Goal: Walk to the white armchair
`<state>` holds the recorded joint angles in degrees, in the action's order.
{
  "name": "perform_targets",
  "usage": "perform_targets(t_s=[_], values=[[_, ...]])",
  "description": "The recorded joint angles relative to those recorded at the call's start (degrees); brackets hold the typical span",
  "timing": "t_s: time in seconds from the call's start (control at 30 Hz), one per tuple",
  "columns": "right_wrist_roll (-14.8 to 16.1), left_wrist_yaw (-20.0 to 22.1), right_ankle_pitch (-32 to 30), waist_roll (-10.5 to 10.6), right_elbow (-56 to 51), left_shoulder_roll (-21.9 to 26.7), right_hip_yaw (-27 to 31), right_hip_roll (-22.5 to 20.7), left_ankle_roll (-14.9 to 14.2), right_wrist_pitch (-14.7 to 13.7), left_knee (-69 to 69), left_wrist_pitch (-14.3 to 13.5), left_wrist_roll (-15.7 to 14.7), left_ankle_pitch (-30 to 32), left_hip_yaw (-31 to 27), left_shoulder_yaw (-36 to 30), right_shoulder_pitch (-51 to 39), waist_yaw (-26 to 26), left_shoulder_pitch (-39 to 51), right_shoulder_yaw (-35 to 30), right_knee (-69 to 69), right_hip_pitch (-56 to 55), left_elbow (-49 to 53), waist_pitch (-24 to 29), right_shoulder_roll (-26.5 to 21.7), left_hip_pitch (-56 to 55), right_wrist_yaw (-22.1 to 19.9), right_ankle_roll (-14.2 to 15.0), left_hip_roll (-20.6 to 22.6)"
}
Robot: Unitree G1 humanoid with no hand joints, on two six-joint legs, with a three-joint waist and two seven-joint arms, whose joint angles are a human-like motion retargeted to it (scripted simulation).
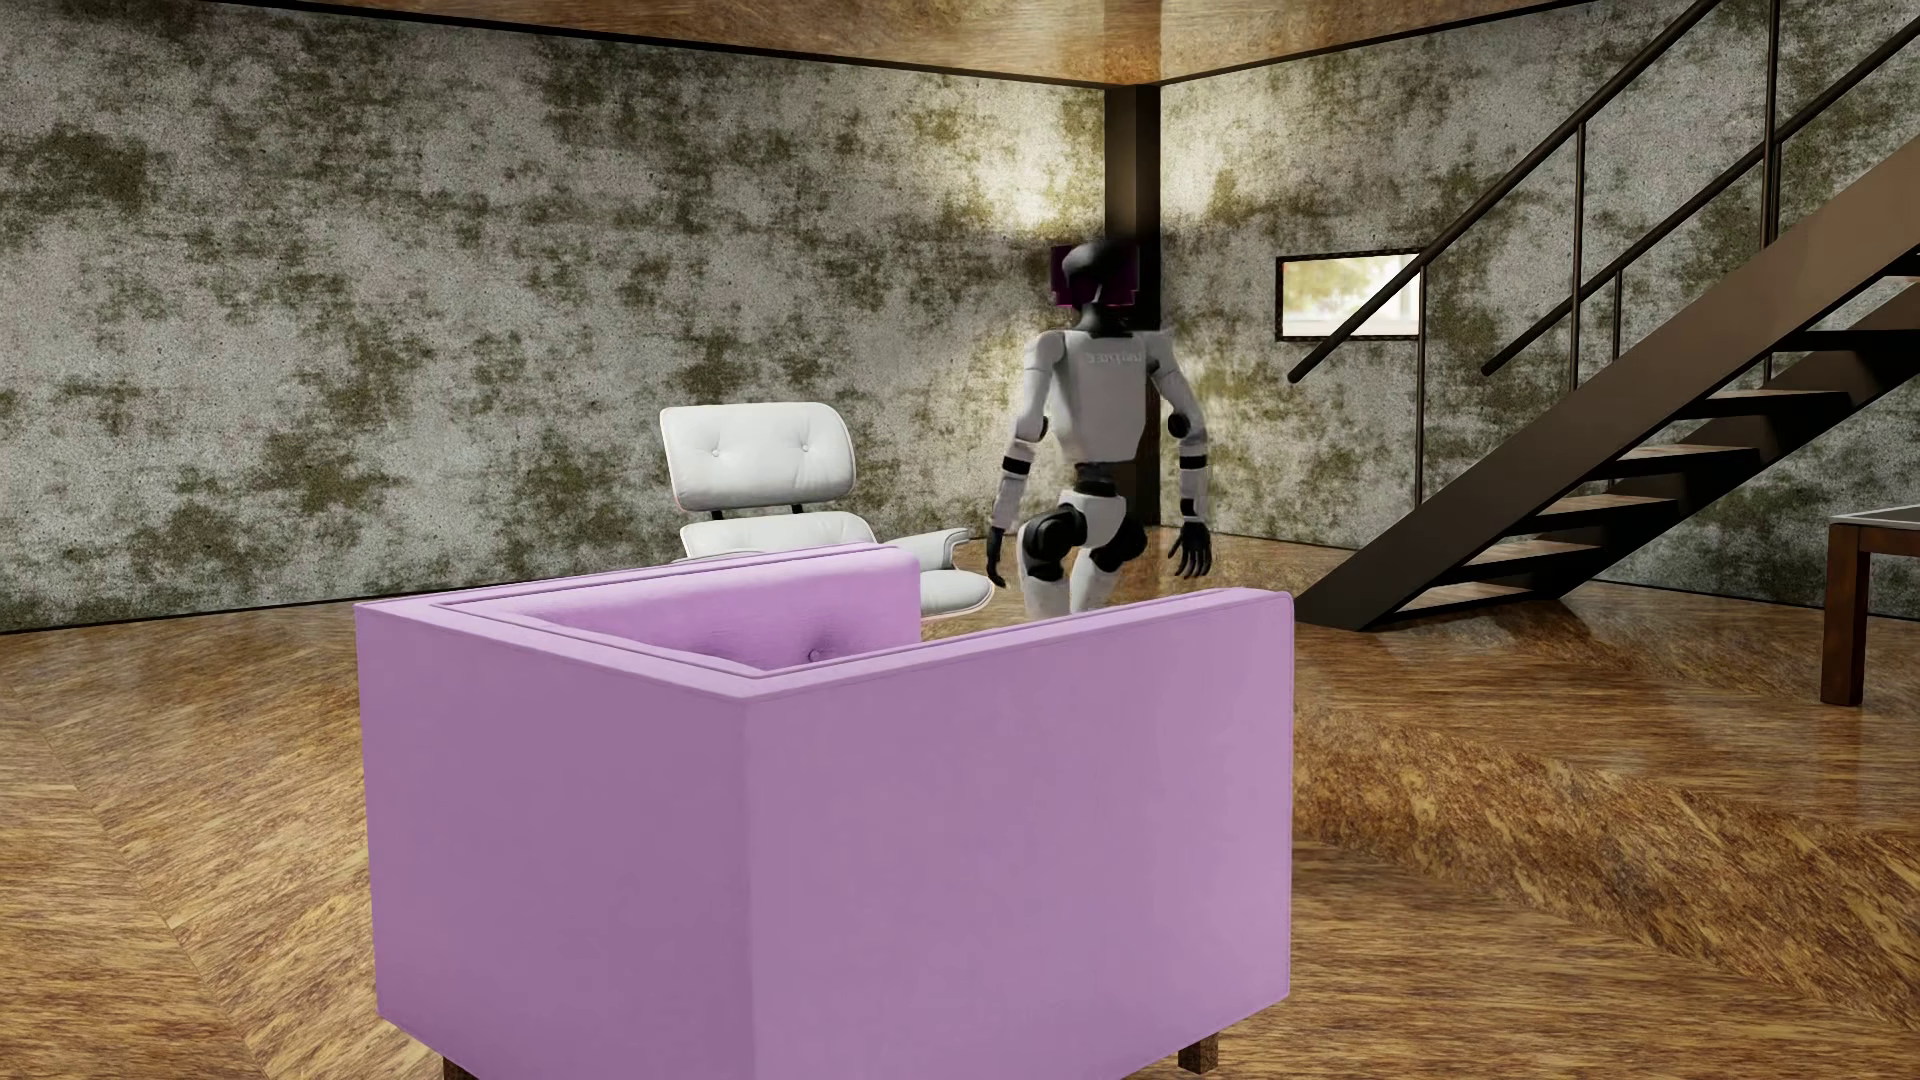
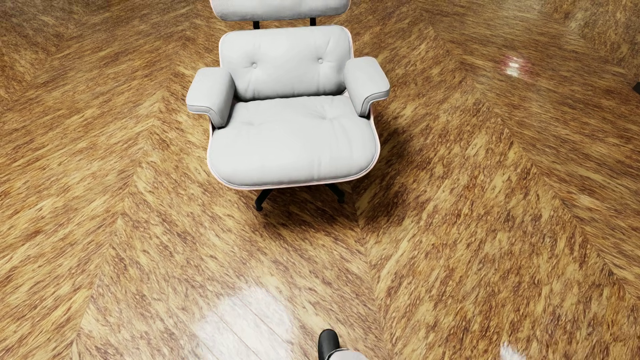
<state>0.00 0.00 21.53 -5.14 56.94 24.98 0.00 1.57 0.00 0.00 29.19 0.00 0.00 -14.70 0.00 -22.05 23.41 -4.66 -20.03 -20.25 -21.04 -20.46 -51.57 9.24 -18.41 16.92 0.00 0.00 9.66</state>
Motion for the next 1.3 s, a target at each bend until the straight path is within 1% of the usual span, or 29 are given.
perform_targets(t_s=[0.03,0.07,0.1,0.13,0.17,0.2,0.23,0.27,0.3,0.33,0.37,0.4,0.47,0.53,0.57,0.6,0.67,0.7,0.73,0.83,0.9,0.93,0.97,1.03,1.1,1.2,1.3], values=[[0.0,0.0,-4.3,0.1,0.8,-0.2,0.0,0.5,0.0,0.0,0.9,0.0,0.0,-0.4,0.0,0.7,0.5,-1.5,-0.3,0.7,0.9,-1.4,-0.3,-0.3,0.2,1.4,0.0,0.0,-0.5],[0.0,0.0,-14.6,0.9,2.2,-0.6,0.0,0.0,0.0,0.0,2.1,0.0,0.0,0.5,0.0,1.2,0.6,-2.4,-0.3,1.4,-1.0,-3.5,-0.9,-0.9,0.6,1.9,0.0,0.0,-1.2],[0.0,0.0,-25.5,2.4,4.4,-1.4,0.0,-1.5,0.0,0.0,3.4,0.0,0.0,3.1,0.0,1.5,0.2,-2.1,0.0,1.5,-4.0,-5.5,-1.9,-1.4,1.0,2.0,0.0,0.0,-2.2],[0.0,0.0,-31.8,4.2,6.7,-2.4,0.0,-3.5,0.0,0.0,5.7,0.0,0.0,8.2,0.0,1.7,-0.8,-0.9,0.3,0.7,-7.0,-6.4,-3.1,-1.4,1.2,1.8,0.0,0.0,-3.5],[0.0,0.0,-33.0,5.7,7.8,-3.4,0.0,-5.0,0.0,0.0,9.3,0.0,0.0,15.4,0.0,1.1,-1.9,0.5,0.2,-0.8,-9.3,-6.3,-4.3,-1.5,1.2,0.8,0.0,0.0,-4.6],[0.0,0.0,-31.4,6.6,7.1,-4.1,0.0,-5.6,0.0,0.0,13.9,0.0,0.0,22.1,0.0,-0.3,-3.0,1.5,0.1,-1.7,-10.5,-5.5,-5.3,-1.9,0.8,-1.5,0.0,0.0,-5.7],[0.0,0.0,-29.0,7.4,4.5,-4.7,0.0,-5.9,0.0,0.0,18.3,0.0,0.0,24.5,0.0,-1.8,-3.8,1.9,-0.1,-1.4,-10.4,-4.2,-5.7,-2.6,0.2,-4.8,0.0,0.0,-6.8],[0.0,0.0,-26.9,8.2,0.7,-5.2,0.0,-6.2,0.0,0.0,21.7,0.0,0.0,21.6,0.0,-2.7,-4.6,1.9,-0.2,0.0,-9.7,-2.4,-5.8,-3.0,-0.5,-8.2,0.0,0.0,-7.7],[0.0,0.0,-25.4,8.4,-3.3,-5.6,0.0,-6.6,0.0,0.0,23.5,0.0,0.0,16.4,0.0,-3.1,-5.5,1.9,-0.2,1.7,-8.8,-0.2,-5.7,-3.0,-1.1,-11.1,0.0,0.0,-8.1],[0.0,0.0,-24.4,8.0,-7.0,-5.7,0.0,-7.0,0.0,0.0,23.6,0.0,0.0,12.0,0.0,-3.0,-6.6,2.2,-0.1,3.5,-8.1,1.9,-5.4,-2.8,-1.4,-13.5,0.0,0.0,-8.0],[0.0,0.0,-23.5,7.3,-10.4,-5.5,0.0,-7.1,0.0,0.0,22.3,0.0,0.0,9.0,0.0,-2.6,-7.8,2.8,0.3,5.2,-7.5,3.9,-5.0,-2.6,-1.5,-15.5,0.0,0.0,-7.5],[0.0,0.0,-22.4,6.6,-13.6,-5.3,0.0,-7.1,0.0,0.0,20.1,0.0,0.0,6.8,0.0,-2.2,-8.9,3.6,0.7,6.7,-6.9,5.8,-4.4,-2.4,-1.7,-17.2,0.0,0.0,-7.0],[0.0,0.0,-19.9,6.0,-18.7,-4.8,0.0,-7.0,0.0,0.0,14.0,0.0,0.0,3.8,0.0,-1.2,-10.6,5.3,1.6,8.5,-5.3,9.5,-2.7,-2.1,-2.7,-19.7,0.0,0.0,-6.6],[0.0,0.0,-17.6,5.4,-20.8,-4.5,0.0,-6.7,0.0,0.0,6.6,0.0,0.0,2.0,0.0,0.1,-11.7,6.5,1.9,9.3,-4.0,12.6,-1.2,-2.0,-3.4,-20.7,0.0,0.0,-6.3],[0.0,0.0,-16.7,5.1,-20.2,-4.3,0.0,-6.5,0.0,0.0,3.4,0.0,0.0,1.6,0.0,0.6,-12.1,6.8,1.9,9.3,-3.5,13.7,-0.5,-2.0,-3.5,-21.1,0.0,0.0,-6.3],[0.0,0.0,-15.9,5.0,-18.3,-4.2,0.0,-6.4,0.0,0.0,1.1,0.0,0.0,2.6,0.0,0.6,-12.3,7.0,1.8,8.9,-3.2,14.7,0.1,-2.0,-3.5,-21.3,0.0,0.0,-6.3],[0.0,0.0,-14.1,5.1,-13.0,-4.4,0.0,-6.1,0.0,0.0,-0.3,0.0,0.0,9.7,0.0,0.6,-11.3,6.8,1.5,7.6,-2.3,17.0,1.0,-2.0,-2.9,-21.5,0.0,0.0,-6.5],[0.0,0.0,-13.1,5.5,-10.6,-4.8,0.0,-6.1,0.0,0.0,-0.1,0.0,0.0,12.4,0.0,0.8,-9.8,6.3,1.2,7.0,-1.6,18.4,1.2,-2.0,-2.7,-21.2,0.0,0.0,-6.7],[0.0,0.0,-12.1,6.1,-8.2,-5.3,0.0,-6.1,0.0,0.0,-0.1,0.0,0.0,12.9,0.0,1.1,-7.9,5.8,0.7,6.3,-1.0,19.8,1.1,-2.1,-2.4,-20.3,0.0,0.0,-7.0],[0.0,0.0,-8.0,6.9,0.3,-6.1,0.0,-5.5,0.0,0.0,-3.3,0.0,0.0,10.0,0.0,1.4,-2.3,4.4,-1.0,3.8,-0.3,23.1,0.4,-3.2,-0.7,-16.8,0.0,0.0,-6.7],[0.0,0.0,-8.0,7.0,6.5,-6.3,0.0,-4.8,0.0,0.0,-4.5,0.0,0.0,9.7,0.0,1.0,0.5,3.6,-1.3,2.6,0.4,24.5,-0.5,-4.1,0.7,-14.6,0.0,0.0,-6.3],[0.0,0.0,-8.0,7.1,9.0,-6.3,0.0,-4.6,0.0,0.0,-11.5,0.0,0.0,4.3,0.0,0.8,1.3,3.3,-1.3,1.6,1.6,24.6,-1.1,-4.5,1.2,-13.8,0.0,0.0,-6.3],[0.0,0.0,-7.9,7.2,10.7,-6.4,0.0,-4.5,0.0,0.0,-12.6,0.0,0.0,1.7,0.0,0.7,1.9,3.1,-1.1,0.4,2.0,24.3,-1.7,-4.9,1.6,-13.3,0.0,0.0,-6.3],[0.0,0.0,-7.8,7.3,10.9,-6.4,0.0,-4.4,0.0,0.0,-13.4,0.0,0.0,1.5,0.0,0.8,2.6,3.1,-0.9,-0.9,1.5,23.4,-2.2,-5.0,1.6,-13.3,0.0,0.0,-6.2],[0.0,0.0,-7.7,7.4,8.6,-6.5,0.0,-4.3,0.0,0.0,-13.6,0.0,0.0,1.5,0.0,0.8,2.4,3.2,-0.8,-0.7,1.3,23.0,-2.1,-4.8,1.2,-13.5,0.0,0.0,-6.0],[0.0,0.0,-7.5,7.5,3.8,-6.5,0.0,-4.3,0.0,0.0,-13.9,0.0,0.0,1.3,0.0,0.2,-0.1,3.8,-0.3,1.1,1.6,22.7,-2.1,-4.8,0.4,-13.6,0.0,0.0,-6.2],[0.0,0.0,-7.5,7.2,-2.3,-6.3,0.0,-4.1,0.0,0.0,-14.5,0.0,0.0,1.3,0.0,-0.4,-3.9,5.5,0.4,4.2,0.9,22.4,-2.0,-5.0,-0.1,-13.1,0.0,0.0,-5.8]])
